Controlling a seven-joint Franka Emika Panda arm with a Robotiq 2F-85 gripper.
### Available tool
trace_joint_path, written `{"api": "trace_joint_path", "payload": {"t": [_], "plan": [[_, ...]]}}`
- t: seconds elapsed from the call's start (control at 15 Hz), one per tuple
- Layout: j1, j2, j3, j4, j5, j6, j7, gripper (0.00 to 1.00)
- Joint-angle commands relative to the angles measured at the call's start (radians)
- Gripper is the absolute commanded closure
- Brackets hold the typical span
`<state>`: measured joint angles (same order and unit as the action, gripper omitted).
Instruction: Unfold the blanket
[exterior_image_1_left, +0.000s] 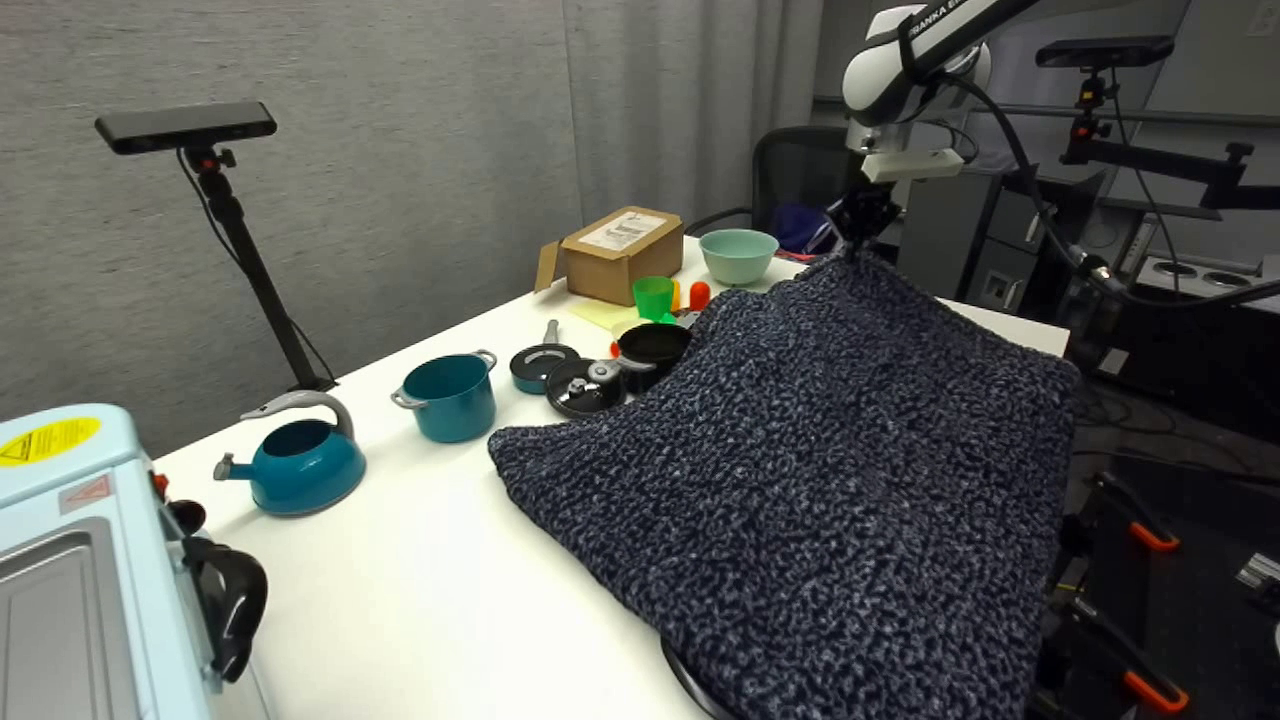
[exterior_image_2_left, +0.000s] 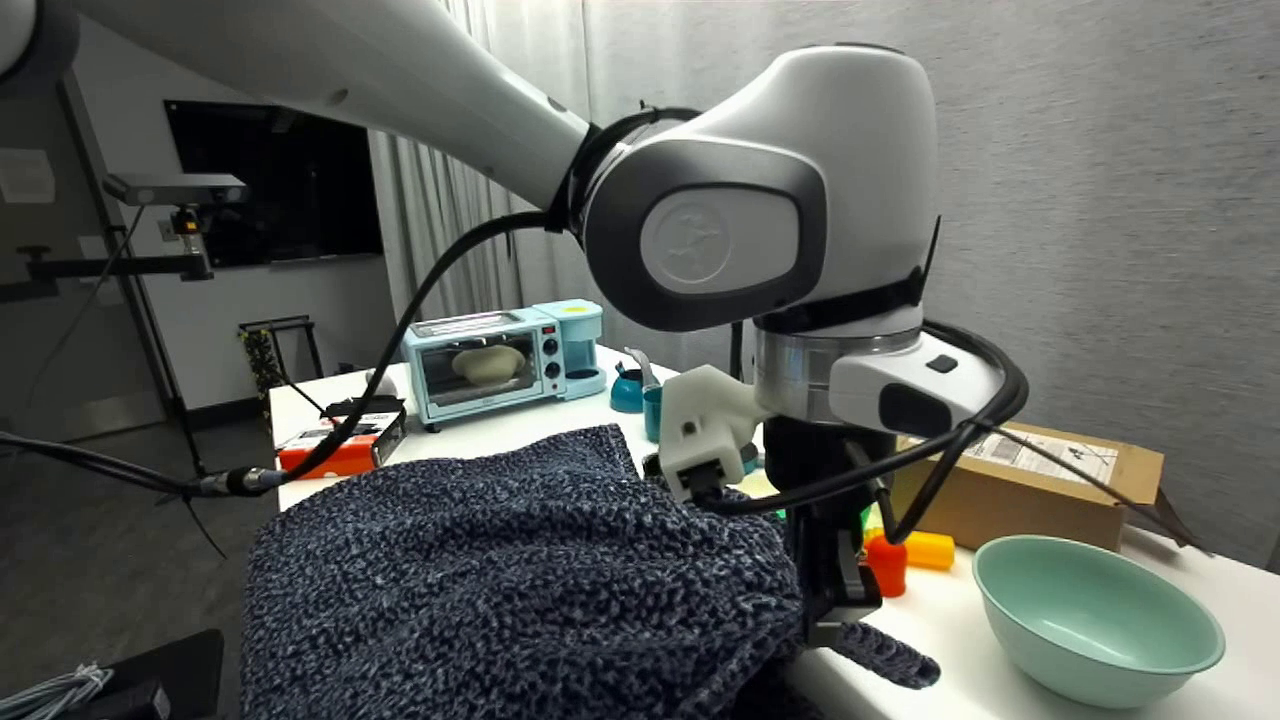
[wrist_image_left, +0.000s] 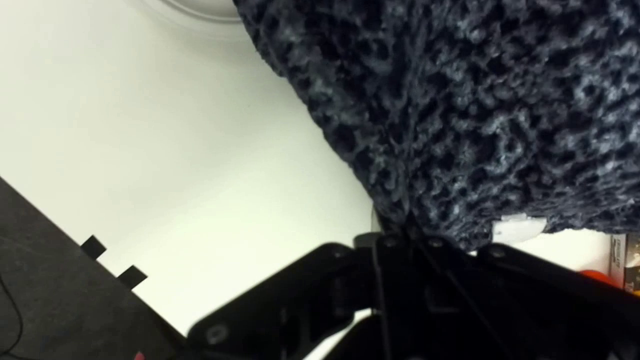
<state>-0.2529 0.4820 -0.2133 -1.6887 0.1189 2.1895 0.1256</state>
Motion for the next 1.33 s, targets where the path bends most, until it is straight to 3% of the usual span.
{"api": "trace_joint_path", "payload": {"t": [0.0, 0.2, 0.27, 0.33, 0.73, 0.93, 1.0, 1.27], "plan": [[-0.008, 0.021, -0.011, 0.05, -0.039, 0.011, -0.004, 0.99], [-0.01, 0.033, -0.02, 0.061, -0.068, 0.006, 0.004, 0.99], [-0.01, 0.034, -0.02, 0.061, -0.071, -0.001, 0.008, 0.89], [-0.008, 0.031, -0.018, 0.055, -0.074, 0.002, 0.001, 0.71], [0.005, -0.048, 0.026, 0.015, -0.057, 0.021, -0.067, 0.27], [0.007, -0.109, 0.081, -0.02, 0.005, 0.026, -0.124, 0.05], [0.0, -0.127, 0.099, -0.021, 0.037, 0.01, -0.154, 0.0], [0.028, -0.208, 0.18, -0.107, 0.163, 0.006, -0.232, 0.0]]}}
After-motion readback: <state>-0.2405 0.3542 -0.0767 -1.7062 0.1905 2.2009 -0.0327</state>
